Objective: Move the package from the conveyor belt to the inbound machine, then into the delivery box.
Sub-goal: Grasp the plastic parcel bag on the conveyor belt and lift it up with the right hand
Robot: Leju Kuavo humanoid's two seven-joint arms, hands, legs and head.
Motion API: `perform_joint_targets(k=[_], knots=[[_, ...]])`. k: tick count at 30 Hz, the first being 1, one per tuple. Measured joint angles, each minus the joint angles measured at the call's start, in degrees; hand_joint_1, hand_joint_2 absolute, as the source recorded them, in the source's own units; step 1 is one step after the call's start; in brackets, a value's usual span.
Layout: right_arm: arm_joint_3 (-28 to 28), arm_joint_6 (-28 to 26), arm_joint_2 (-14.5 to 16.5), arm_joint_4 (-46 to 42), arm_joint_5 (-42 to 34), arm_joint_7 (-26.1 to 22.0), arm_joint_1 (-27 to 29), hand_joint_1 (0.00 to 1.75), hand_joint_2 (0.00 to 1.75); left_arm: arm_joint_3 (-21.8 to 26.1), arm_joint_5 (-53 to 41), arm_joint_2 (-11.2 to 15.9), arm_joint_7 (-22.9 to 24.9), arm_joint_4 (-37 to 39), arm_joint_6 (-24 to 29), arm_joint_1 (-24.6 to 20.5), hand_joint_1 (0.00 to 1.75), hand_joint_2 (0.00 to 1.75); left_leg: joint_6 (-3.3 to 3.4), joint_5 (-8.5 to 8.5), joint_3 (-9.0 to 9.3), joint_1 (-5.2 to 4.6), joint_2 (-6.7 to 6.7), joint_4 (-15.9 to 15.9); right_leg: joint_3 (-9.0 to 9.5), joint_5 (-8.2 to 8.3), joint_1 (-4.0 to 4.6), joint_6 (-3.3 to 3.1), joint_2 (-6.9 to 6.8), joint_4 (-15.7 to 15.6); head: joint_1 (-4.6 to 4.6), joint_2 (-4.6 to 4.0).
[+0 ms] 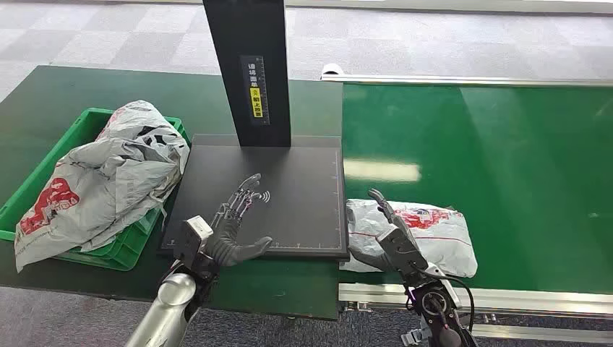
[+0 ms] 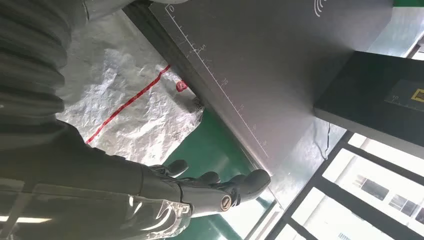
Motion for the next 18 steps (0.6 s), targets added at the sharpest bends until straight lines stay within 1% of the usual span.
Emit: perform_joint_targets(k=[3,5,10,13,15,18], knots=[[0.0,-0.8,0.0,0.0,1.1,0.5,-0.1,0.0,1.75,0.1,-0.1,0.0,0.0,0.0,0.1,0.0,0.0,1.75,0.0,0.0,0.0,0.0,0.0,0.0,0.0,0.0,0.0,0.0,0.0,0.0,0.0,0.0],[0.0,-3.6,-0.1,0.2,4.0,2.7,-0.4,0.0,1.75,0.1,-0.1,0.0,0.0,-0.1,0.1,0.1,0.0,1.75,0.0,0.0,-0.01,0.0,0.0,0.0,0.0,0.0,0.0,0.0,0.0,0.0,0.0,0.0],[-0.6,-12.0,-1.1,2.8,13.5,11.8,-2.5,0.0,1.75,0.4,-0.1,0.0,0.7,-1.2,0.1,0.7,0.0,1.75,0.0,0.0,0.0,-0.01,-0.01,0.0,0.0,0.0,0.0,0.0,-0.01,0.0,0.01,0.0],[-2.3,-15.6,-2.2,6.8,19.5,19.4,-4.1,0.0,1.75,0.7,-0.3,0.0,1.5,-2.0,0.1,1.3,0.0,1.75,0.0,0.0,0.0,-0.01,-0.03,0.0,0.0,0.0,-0.01,0.0,-0.03,0.0,0.02,0.0],[-3.8,-15.9,-2.8,9.6,21.6,23.3,-4.9,0.0,1.75,0.9,-0.4,0.0,1.8,-2.2,0.1,1.4,0.0,1.75,0.0,0.0,0.0,-0.02,-0.02,0.0,0.0,0.0,-0.01,0.0,-0.02,0.0,0.02,0.0],[-6.0,-13.6,-3.5,13.6,24.0,27.2,-5.6,0.0,1.75,1.0,-0.8,-0.1,2.1,-2.2,0.2,1.5,0.0,1.75,0.0,-0.01,-0.01,-0.01,-0.02,0.0,-0.01,0.0,-0.01,0.0,-0.02,0.0,0.0,0.0]])
